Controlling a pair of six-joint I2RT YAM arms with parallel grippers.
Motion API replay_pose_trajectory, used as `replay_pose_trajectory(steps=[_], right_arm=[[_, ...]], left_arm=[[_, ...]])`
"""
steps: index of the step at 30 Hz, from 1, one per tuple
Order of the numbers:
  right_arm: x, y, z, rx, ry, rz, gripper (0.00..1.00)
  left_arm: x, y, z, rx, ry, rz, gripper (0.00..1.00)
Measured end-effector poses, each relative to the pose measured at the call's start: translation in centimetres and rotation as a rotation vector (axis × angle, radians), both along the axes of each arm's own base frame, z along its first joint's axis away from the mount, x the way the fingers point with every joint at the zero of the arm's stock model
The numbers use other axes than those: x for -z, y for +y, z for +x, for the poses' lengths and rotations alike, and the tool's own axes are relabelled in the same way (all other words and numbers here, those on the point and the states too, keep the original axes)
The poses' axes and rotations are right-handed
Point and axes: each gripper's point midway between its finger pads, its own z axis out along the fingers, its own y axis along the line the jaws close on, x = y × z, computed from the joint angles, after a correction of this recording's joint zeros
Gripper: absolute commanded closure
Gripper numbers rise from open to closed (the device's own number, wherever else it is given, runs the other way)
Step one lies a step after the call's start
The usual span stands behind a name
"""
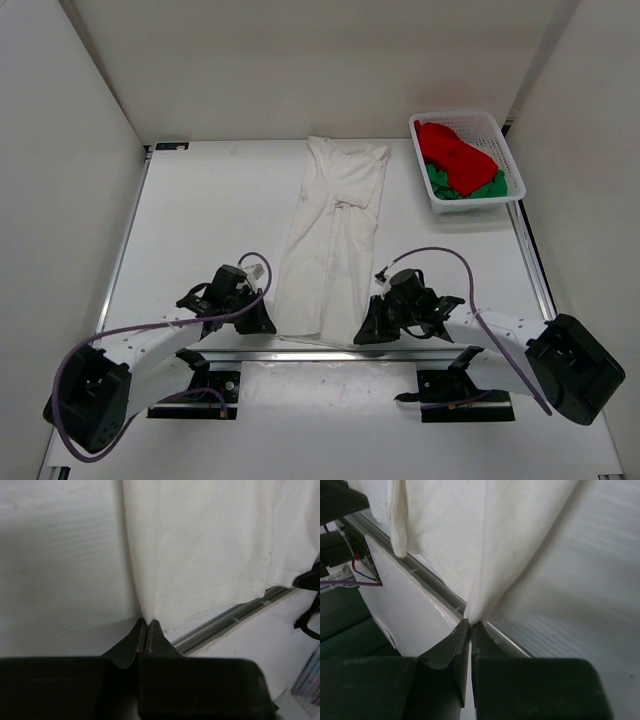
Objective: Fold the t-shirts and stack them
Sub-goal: Grab the bottom of the folded rectangular tshirt with both arms, then fold the folded rectangular tshirt in 1/3 of the way
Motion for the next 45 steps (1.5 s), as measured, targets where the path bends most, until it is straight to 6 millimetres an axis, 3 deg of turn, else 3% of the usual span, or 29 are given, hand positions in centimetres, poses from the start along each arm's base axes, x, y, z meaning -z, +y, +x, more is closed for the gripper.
replay_pose_trajectory(steps=[6,9,12,14,17,23,27,31,38,41,44,45], right_arm=[[-1.2,0.6,-3.0,-0.085,0.012,0.014,1.0],[-2.9,0.7,-3.2,-0.094,-0.008,0.035,1.0],[-5.1,0.5,-0.5,-0.031,-0.068,0.075,1.0],[-6.4,-0.2,2.5,0.044,-0.12,0.089,1.0],[-8.0,-1.6,7.3,0.138,-0.192,0.082,1.0],[-9.5,-4.8,17.0,0.273,-0.278,0.037,1.0],[-8.3,-6.6,21.9,0.33,-0.281,0.011,1.0],[-5.9,-7.8,25.4,0.364,-0.242,-0.004,1.0],[-2.9,-8.0,29.8,0.369,-0.195,0.008,1.0],[-2.4,-7.7,31.4,0.36,-0.202,0.02,1.0],[-2.4,-7.5,32.2,0.354,-0.217,0.031,0.95],[-2.5,-7.4,32.5,0.353,-0.221,0.033,0.92]], left_arm=[[-1.7,0.0,-1.4,-0.004,0.016,-0.076,1.0],[-3.9,-0.4,-1.2,-0.006,0.017,-0.107,1.0],[-8.0,-1.5,2.0,-0.025,-0.065,-0.152,1.0],[-10.5,-2.3,5.0,-0.048,-0.127,-0.19,1.0],[-12.2,-3.8,9.6,-0.081,-0.173,-0.218,1.0],[-11.3,-6.1,18.6,-0.154,-0.178,-0.171,1.0],[-11.1,-7.1,24.3,-0.208,-0.217,-0.139,1.0],[-10.0,-7.6,28.4,-0.251,-0.233,-0.116,1.0],[-4.6,-7.4,31.9,-0.299,-0.173,-0.051,0.96],[-2.8,-6.6,32.3,-0.337,-0.142,-0.044,0.88],[-2.4,-5.9,32.8,-0.376,-0.145,-0.065,0.63],[-2.4,-5.8,33.1,-0.389,-0.152,-0.076,0.5]])
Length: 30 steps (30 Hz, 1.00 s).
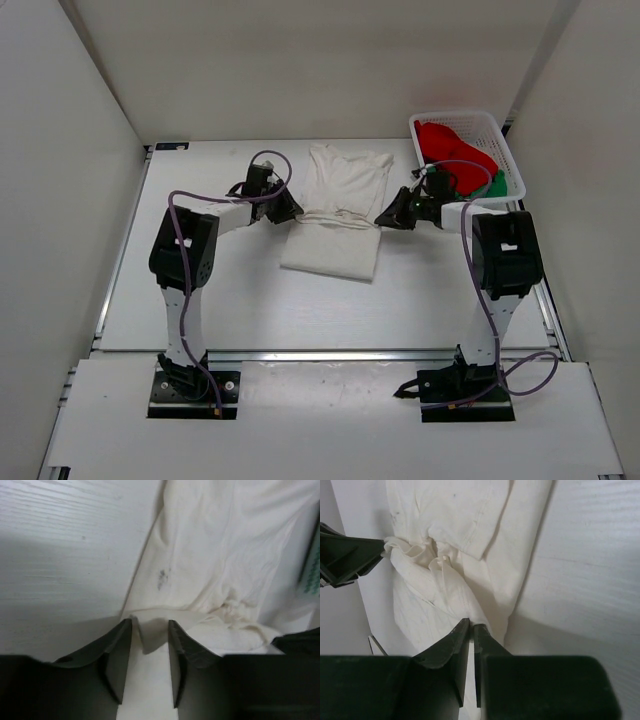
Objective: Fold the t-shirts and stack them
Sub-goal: Fold the folded rectangular tshirt in 1/3 of the way
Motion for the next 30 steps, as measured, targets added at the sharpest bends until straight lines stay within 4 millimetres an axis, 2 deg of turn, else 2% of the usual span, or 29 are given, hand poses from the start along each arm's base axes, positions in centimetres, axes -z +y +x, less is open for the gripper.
replay_pose_trajectory(steps=[1,3,5,6,8,11,13,15,16,20,22,25,30], right_arm=[[-0.2,0.0,0.2,0.0,-0.006,0.001,0.85],[-0.6,-0.1,0.6,0.003,-0.016,0.004,0.71],[-0.9,-0.5,0.9,0.011,-0.028,0.0,0.64],[-1.1,-0.7,0.9,0.018,-0.032,-0.005,0.63],[-1.8,-1.4,0.6,0.042,-0.049,-0.024,0.62],[-3.6,-2.1,-0.7,0.07,-0.105,-0.061,0.85],[-4.8,-1.8,-2.4,0.069,-0.145,-0.083,0.96],[-5.1,-0.3,-4.0,0.025,-0.168,-0.092,1.0],[-4.9,0.8,-4.7,-0.005,-0.169,-0.094,1.0],[-1.5,4.2,-8.0,-0.125,-0.103,-0.117,1.0],[0.9,4.5,-9.9,-0.155,-0.042,-0.134,1.0],[3.8,3.5,-12.7,-0.154,0.05,-0.157,1.0],[3.9,2.4,-14.4,-0.136,0.027,-0.155,1.0]], left_arm=[[-0.1,0.2,0.2,-0.01,-0.01,-0.011,0.43],[-0.3,0.8,-0.1,-0.044,-0.02,-0.043,0.39],[-0.8,1.5,-1.1,-0.073,-0.03,-0.068,0.46],[-1.4,1.9,-1.9,-0.086,-0.039,-0.075,0.51],[-3.1,2.4,-3.4,-0.096,-0.072,-0.084,0.53],[-6.4,1.2,-5.5,-0.063,-0.171,-0.109,0.54],[-7.3,-0.3,-7.2,-0.022,-0.215,-0.125,0.56],[-6.2,-1.4,-8.5,0.014,-0.207,-0.126,0.58],[-4.9,-1.6,-9.1,0.027,-0.183,-0.117,0.59],[1.2,-0.1,-11.0,0.011,-0.041,-0.074,0.6],[1.1,0.0,-11.3,0.014,-0.053,-0.094,0.6],[1.4,0.1,-13.0,0.024,-0.062,-0.101,0.58],[1.2,0.9,-17.9,0.044,-0.061,-0.121,0.55]])
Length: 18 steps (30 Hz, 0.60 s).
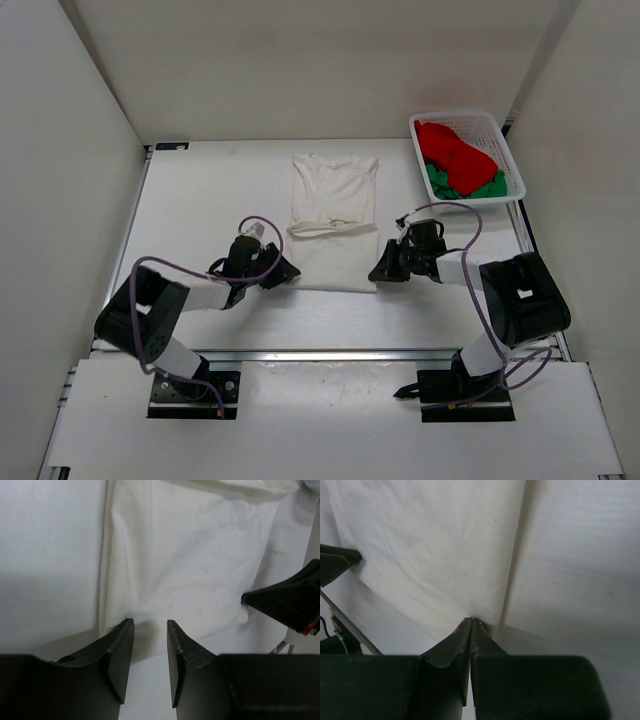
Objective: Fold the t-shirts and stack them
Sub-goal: Fold the folded rectangular tshirt in 1/3 of the way
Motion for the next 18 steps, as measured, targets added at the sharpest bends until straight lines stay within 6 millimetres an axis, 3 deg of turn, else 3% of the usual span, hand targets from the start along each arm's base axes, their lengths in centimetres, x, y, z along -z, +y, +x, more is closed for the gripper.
replay_pose_trajectory(steps=[4,9,14,18], right_arm=[[-0.2,-0.6,-1.7,-0.001,0.006,-0.012,1.0],[-2.2,-0.2,-2.5,-0.031,-0.027,-0.061,1.0],[-6.2,4.0,0.2,-0.123,-0.155,-0.034,1.0],[-6.7,8.4,2.9,-0.204,-0.191,0.005,1.0]], left_arm=[[-0.3,0.8,-2.9,0.019,0.011,0.004,0.52],[-2.5,2.1,-2.8,0.003,-0.033,0.017,0.52],[-5.1,0.3,-1.5,0.045,-0.1,0.008,0.55],[-3.8,-1.4,-2.1,0.094,-0.06,0.001,0.55]])
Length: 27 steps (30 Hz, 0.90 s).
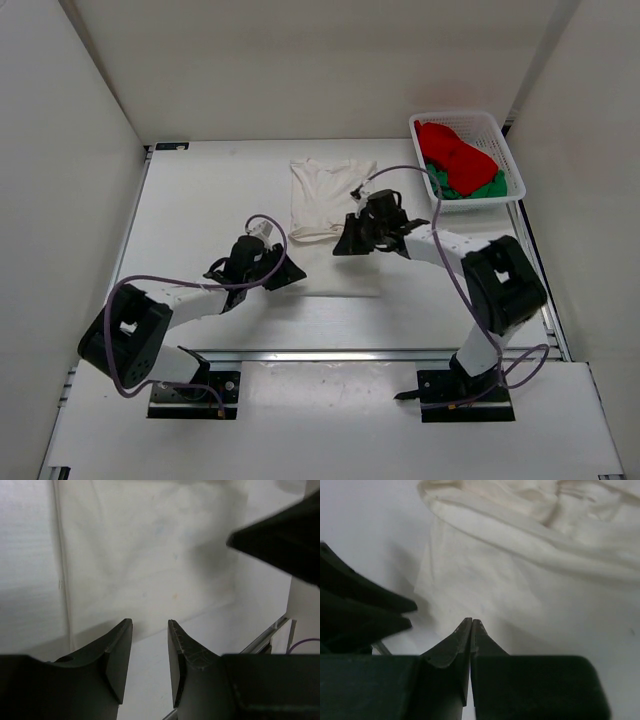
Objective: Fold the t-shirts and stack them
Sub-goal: Fold the folded rectangular tshirt in 1/3 of the way
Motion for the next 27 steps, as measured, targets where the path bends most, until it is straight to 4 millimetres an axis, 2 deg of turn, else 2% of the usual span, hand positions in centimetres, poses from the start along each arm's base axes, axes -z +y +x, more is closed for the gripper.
replay_pose_trajectory(steps=[4,7,11,14,17,19,20,22,24,27], right_arm=[[2.1,3.5,1.4,-0.061,0.027,-0.008,1.0],[3.6,5.6,2.8,-0.09,0.044,-0.013,1.0],[4.5,6.6,6.1,-0.07,0.044,-0.008,1.0],[3.7,6.0,9.0,-0.024,0.021,0.007,1.0],[1.5,5.5,12.2,0.02,-0.041,0.023,1.0],[0.0,4.6,13.3,0.045,-0.079,0.033,1.0],[-0.5,3.9,13.2,0.058,-0.092,0.032,1.0],[-1.1,2.4,11.2,0.078,-0.087,0.023,1.0],[-1.7,0.6,7.8,0.089,-0.092,0.027,1.0],[-2.1,-2.4,2.1,0.109,-0.084,0.049,0.97]], left_arm=[[2.1,-0.3,-2.3,0.036,0.049,0.016,0.55],[3.8,0.6,-3.3,0.03,0.089,0.033,0.55],[3.8,0.9,-3.5,0.025,0.088,0.012,0.54],[3.5,1.0,-3.7,0.026,0.083,0.011,0.53],[2.7,1.4,-3.8,0.025,0.067,0.012,0.5],[1.7,2.0,-3.5,0.015,0.037,0.013,0.48],[1.2,2.4,-3.3,0.004,0.02,0.012,0.47],[0.4,3.5,-2.8,-0.027,-0.015,0.021,0.46],[0.4,4.5,-2.4,-0.052,-0.026,0.038,0.45],[1.5,5.6,-2.4,-0.071,0.003,0.073,0.44]])
